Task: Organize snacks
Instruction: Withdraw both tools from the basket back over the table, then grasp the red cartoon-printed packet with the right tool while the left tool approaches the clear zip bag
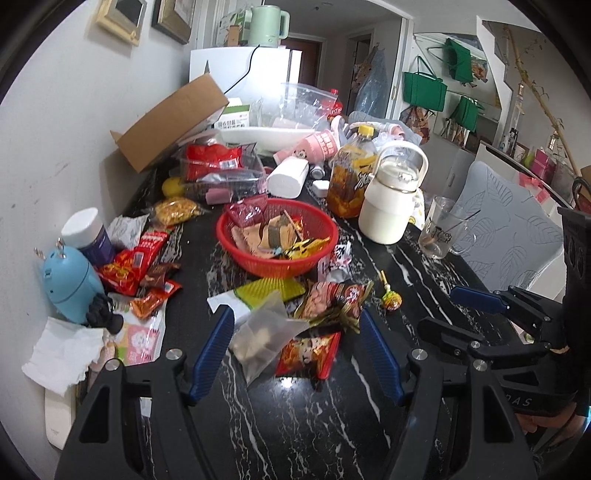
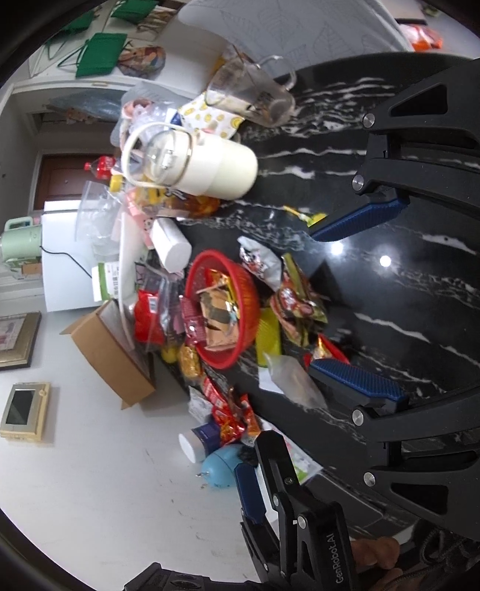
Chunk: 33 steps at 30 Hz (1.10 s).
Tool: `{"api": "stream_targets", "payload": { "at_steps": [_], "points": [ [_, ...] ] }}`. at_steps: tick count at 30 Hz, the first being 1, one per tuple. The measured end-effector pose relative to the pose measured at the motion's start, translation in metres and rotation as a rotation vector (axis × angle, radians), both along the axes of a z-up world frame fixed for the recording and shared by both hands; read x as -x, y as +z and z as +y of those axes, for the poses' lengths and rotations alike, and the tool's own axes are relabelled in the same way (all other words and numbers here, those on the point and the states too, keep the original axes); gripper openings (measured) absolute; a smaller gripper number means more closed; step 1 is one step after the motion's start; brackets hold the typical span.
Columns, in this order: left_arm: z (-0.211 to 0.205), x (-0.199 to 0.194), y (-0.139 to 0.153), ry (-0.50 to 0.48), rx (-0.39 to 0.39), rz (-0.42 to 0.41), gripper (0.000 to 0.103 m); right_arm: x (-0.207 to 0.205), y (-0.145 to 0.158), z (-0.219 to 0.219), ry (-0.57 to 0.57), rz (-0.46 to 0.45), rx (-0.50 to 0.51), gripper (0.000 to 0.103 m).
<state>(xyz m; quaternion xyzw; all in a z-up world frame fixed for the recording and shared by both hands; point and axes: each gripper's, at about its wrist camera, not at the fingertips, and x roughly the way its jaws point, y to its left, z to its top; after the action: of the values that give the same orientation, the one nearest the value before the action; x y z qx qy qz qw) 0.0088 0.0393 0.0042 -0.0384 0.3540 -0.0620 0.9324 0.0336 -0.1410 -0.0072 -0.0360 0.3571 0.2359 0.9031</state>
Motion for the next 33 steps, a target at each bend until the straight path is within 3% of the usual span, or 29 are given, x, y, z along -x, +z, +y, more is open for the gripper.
{"api": "stream_targets", "payload": {
  "at_steps": [15, 30, 32, 33],
  "points": [
    [0.034, -0.001, -0.049, 0.045, 0.042, 0.125, 0.07, -0.013, -0.053, 0.037, 0.078, 0.137, 0.013, 0.066],
    [0.063, -0.027, -0.059, 0.073, 0.072, 0.16, 0.07, -0.054, -0.089, 0.082, 0.196, 0.243, -0.028, 0.066],
    [0.062, -0.033, -0.059, 0.061, 0.071, 0.161, 0.07, -0.058, -0.091, 0.085, 0.202, 0.25, -0.033, 0.062],
    [0.061, -0.036, -0.059, 0.054, 0.072, 0.165, 0.069, -0.059, -0.092, 0.086, 0.209, 0.254, -0.035, 0.052]
  ]
}}
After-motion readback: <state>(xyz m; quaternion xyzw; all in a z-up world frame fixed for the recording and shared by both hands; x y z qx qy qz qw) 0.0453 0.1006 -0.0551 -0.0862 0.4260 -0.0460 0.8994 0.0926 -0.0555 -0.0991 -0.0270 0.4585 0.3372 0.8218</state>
